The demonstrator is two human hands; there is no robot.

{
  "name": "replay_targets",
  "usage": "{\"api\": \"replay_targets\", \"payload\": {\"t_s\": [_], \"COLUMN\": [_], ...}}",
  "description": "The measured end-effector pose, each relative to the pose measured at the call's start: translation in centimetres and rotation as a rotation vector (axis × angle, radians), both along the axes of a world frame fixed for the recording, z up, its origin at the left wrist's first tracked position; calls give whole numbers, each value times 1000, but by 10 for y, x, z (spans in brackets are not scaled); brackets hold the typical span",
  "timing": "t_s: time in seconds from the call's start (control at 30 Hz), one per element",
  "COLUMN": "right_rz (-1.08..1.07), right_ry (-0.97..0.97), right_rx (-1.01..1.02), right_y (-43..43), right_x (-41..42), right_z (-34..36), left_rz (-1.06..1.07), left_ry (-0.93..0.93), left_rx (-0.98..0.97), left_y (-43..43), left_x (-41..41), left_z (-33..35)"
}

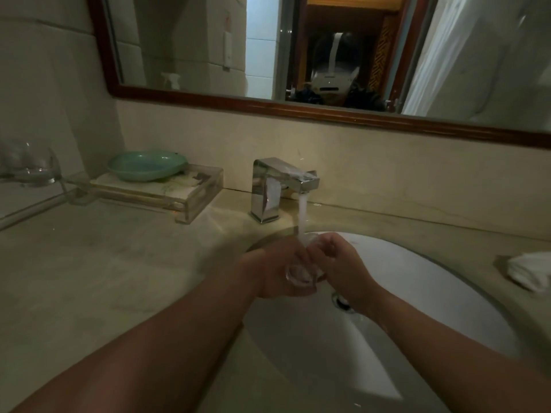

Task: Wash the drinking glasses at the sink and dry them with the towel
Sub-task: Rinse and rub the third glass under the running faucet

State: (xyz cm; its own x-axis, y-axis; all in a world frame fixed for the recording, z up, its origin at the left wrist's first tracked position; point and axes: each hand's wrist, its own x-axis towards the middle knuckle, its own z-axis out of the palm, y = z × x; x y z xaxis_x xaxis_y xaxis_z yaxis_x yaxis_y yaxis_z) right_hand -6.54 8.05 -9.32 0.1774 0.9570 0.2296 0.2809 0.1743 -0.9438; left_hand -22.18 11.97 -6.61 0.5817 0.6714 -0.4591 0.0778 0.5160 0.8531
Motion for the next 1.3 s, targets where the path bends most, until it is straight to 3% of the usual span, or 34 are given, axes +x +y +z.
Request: {"api": "replay_targets", "payload": {"t_s": [0.1,0.2,0.27,0.33,0.43,0.53,0.7,0.83,0.93,1.07,1.2,1.3], "right_rz": [5,-57,-150,-219,-114,32,-61,-116,-105,-75,-155,-162], "right_ry": [-8,-64,-16,24,-24,-105,-225,-37,-10,-53,76,-26], "right_rx": [5,1,-12,-39,6,39,128,140,177,134,77,77], "right_y": [0,4,10,13,11,8,12,12,11,14,15,15], "right_x": [-1,-1,-1,1,2,0,-1,0,-3,-10,-9,-10], "right_z": [-3,-1,2,4,0,-8,-15,-7,-6,-11,-5,-9], "left_rz": [100,261,290,270,103,53,125,160,127,102,197,211], "left_ry": [-199,-68,-3,-160,-99,-7,39,-17,-83,-13,91,184], "left_rx": [-126,-35,144,21,-25,71,-43,-173,-185,-68,101,184], "left_y": [4,8,6,5,4,2,6,6,5,3,2,0], "left_x": [-3,-5,-1,-6,0,0,0,3,2,-1,4,6], "left_z": [-8,-6,-6,-4,-2,0,-2,1,4,3,1,-2]}}
